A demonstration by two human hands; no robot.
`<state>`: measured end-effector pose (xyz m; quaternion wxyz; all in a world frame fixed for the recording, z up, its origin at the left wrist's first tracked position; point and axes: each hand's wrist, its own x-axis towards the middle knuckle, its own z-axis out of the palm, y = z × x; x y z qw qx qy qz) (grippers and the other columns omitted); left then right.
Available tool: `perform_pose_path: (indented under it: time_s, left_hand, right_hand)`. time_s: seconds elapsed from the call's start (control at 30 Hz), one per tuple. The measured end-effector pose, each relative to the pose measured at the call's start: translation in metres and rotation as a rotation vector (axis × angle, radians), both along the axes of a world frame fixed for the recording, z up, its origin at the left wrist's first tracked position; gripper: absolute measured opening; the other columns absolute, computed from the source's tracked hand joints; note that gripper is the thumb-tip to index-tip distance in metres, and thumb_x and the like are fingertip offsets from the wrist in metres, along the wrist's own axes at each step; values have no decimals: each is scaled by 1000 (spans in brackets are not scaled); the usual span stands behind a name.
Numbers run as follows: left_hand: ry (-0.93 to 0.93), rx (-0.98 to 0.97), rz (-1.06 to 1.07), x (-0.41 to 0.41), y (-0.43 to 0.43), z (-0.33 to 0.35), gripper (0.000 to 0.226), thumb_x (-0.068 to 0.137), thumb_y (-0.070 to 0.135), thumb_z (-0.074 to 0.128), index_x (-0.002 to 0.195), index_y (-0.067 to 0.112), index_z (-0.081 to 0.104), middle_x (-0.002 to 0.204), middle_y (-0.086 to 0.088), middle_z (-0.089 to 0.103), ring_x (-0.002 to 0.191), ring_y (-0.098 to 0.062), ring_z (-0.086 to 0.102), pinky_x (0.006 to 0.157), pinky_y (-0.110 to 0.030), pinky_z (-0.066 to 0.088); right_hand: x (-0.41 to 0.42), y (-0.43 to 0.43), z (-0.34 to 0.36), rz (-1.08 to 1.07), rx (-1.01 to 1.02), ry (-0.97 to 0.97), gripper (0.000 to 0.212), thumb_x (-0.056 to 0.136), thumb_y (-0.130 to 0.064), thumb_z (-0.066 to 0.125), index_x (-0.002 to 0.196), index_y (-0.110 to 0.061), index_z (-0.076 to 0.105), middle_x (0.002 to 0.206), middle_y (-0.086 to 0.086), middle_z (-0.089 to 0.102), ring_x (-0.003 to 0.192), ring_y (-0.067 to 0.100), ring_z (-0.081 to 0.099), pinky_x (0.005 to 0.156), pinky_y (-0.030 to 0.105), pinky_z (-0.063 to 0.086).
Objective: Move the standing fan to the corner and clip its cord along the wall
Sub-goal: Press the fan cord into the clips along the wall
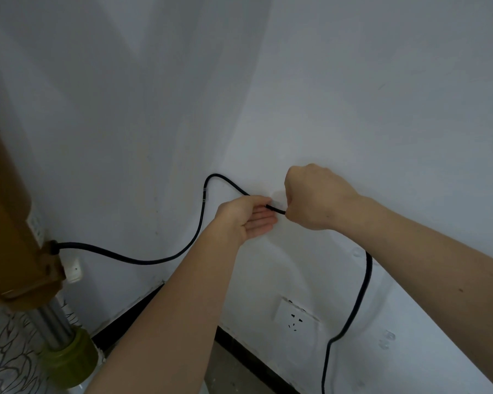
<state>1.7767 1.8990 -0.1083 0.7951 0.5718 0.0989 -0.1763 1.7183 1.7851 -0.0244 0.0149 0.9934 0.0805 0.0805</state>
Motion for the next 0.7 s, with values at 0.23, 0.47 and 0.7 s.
perform_pose_path:
  time_s: [0.23, 0.47, 0.7]
  left_hand:
    - [18, -6, -31, 2, 1, 3, 10, 83, 11, 68, 82, 1, 66, 74, -11, 69, 48, -16, 69, 43, -25, 57]
    - [36, -39, -71, -1, 4, 0, 20, 82, 19, 73, 83, 1, 65, 65, -11, 73, 52, -22, 71, 45, -30, 58]
    - [16, -56, -119, -4, -2, -2, 23, 79, 21, 75, 86, 1, 66, 70, -10, 74, 57, -20, 72, 45, -27, 57]
  right_hand:
    - [4, -3, 12, 44, -134, -134, 35, 81, -14, 68, 66, -15, 36, 63, -1, 31, 60, 24, 41, 54, 28, 32]
    - [5, -10, 6, 53, -152, -132, 12, 84, -13, 67, 84, -16, 55, 80, 4, 44, 71, 24, 46, 61, 30, 37]
    - [3, -16, -1, 48, -233, -240, 17, 85, -11, 65, 78, -17, 50, 93, 8, 63, 68, 25, 44, 59, 30, 33]
